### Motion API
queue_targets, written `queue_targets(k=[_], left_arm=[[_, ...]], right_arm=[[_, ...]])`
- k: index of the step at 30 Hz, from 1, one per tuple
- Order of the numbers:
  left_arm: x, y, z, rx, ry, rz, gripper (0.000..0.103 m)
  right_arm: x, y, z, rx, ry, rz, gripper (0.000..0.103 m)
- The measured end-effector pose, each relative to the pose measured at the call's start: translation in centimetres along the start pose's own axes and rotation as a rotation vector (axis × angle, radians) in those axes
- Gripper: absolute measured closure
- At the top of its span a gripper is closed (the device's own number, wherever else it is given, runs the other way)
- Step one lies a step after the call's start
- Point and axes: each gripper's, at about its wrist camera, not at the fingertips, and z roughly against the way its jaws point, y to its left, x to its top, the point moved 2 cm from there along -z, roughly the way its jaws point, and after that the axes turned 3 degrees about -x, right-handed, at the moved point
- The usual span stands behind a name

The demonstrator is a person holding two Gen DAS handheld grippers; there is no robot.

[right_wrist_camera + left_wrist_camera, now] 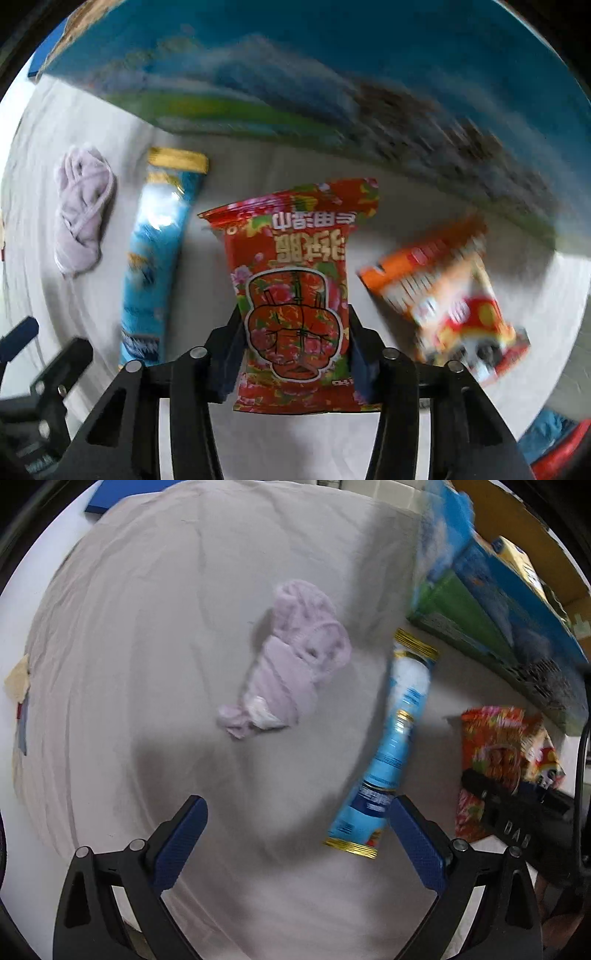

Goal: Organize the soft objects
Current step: 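Grasp the red snack bag with the right tool while the left tool grasps the orange panda bag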

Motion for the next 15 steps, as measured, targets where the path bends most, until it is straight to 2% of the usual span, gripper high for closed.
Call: queue_targets(k=[6, 11, 15], left_arm=[[-1.4, -3.9, 0.0, -0.031, 0.014, -0.05, 0.002], [-2.1, -8.3, 0.3, -0.118, 0.054, -0.09, 0.002], [-2.2, -12.6, -0.4, -0.234, 0.117, -0.071, 0.002]], right_arm=[[-4.9, -3.3, 0.6, 0.056, 0.029, -0.062, 0.055], [-8.9, -6.7, 2.6, 0.114, 0.024, -0.128, 0.055], [-11.4, -11.3, 4.3, 0.116, -0.007, -0.231, 0.055]])
